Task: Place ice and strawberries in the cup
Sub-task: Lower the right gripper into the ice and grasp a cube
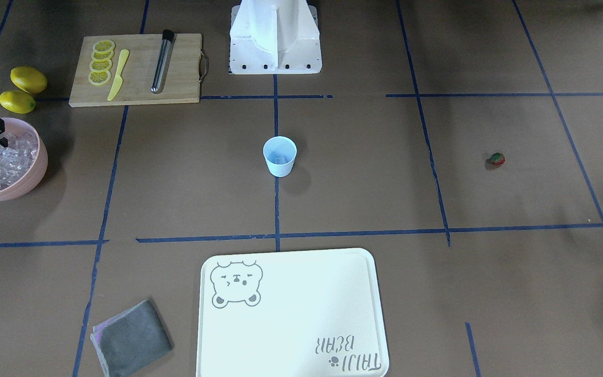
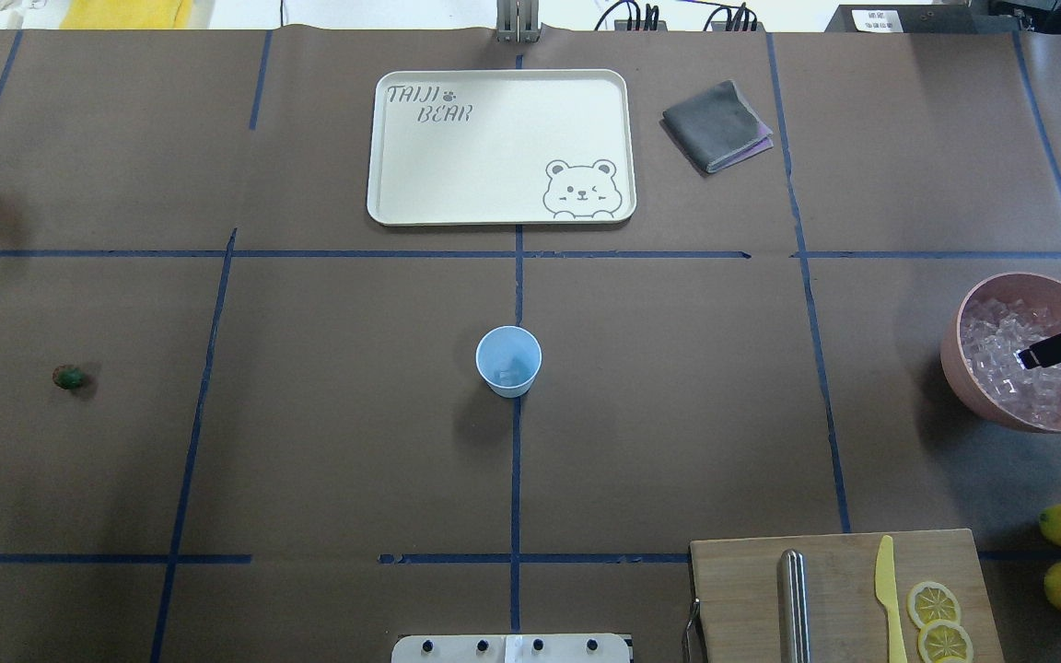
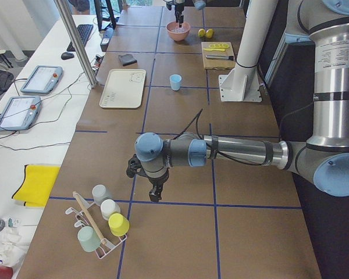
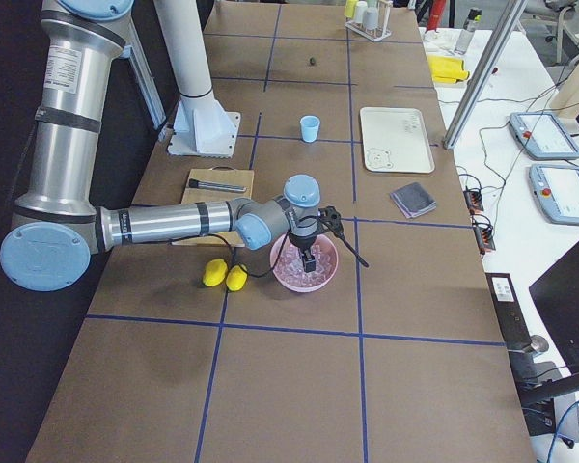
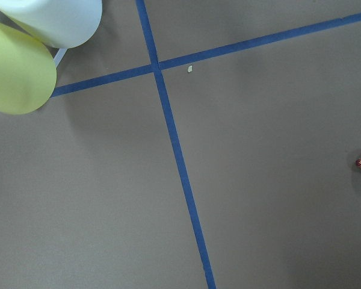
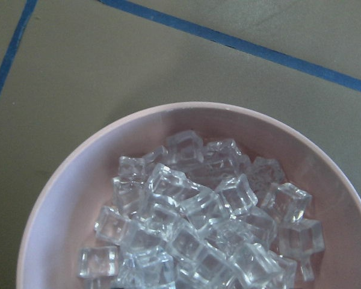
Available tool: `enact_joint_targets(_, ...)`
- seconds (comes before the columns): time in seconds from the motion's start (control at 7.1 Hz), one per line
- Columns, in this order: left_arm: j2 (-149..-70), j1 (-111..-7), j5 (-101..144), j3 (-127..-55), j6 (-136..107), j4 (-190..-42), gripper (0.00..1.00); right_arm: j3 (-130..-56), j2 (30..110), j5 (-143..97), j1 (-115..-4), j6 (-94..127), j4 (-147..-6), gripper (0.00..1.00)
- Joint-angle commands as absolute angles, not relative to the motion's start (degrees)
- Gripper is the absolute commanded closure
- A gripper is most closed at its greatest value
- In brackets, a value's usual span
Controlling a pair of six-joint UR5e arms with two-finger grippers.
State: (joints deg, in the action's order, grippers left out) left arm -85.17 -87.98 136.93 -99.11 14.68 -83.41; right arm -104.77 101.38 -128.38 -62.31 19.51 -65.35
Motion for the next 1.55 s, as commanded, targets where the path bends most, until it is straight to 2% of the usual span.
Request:
enact_joint_targets(0.0, -85.2, -88.0, 136.9, -99.1, 14.7, -83.4, 0.00, -103.9, 101.4, -128.2, -61.9, 19.6, -65.2, 0.08)
enact_joint_targets(1.41, -85.2, -88.0, 136.9, -99.1, 14.7, -83.7, 0.00, -103.9, 102.3, -128.1, -61.0, 19.5, -65.0, 0.22)
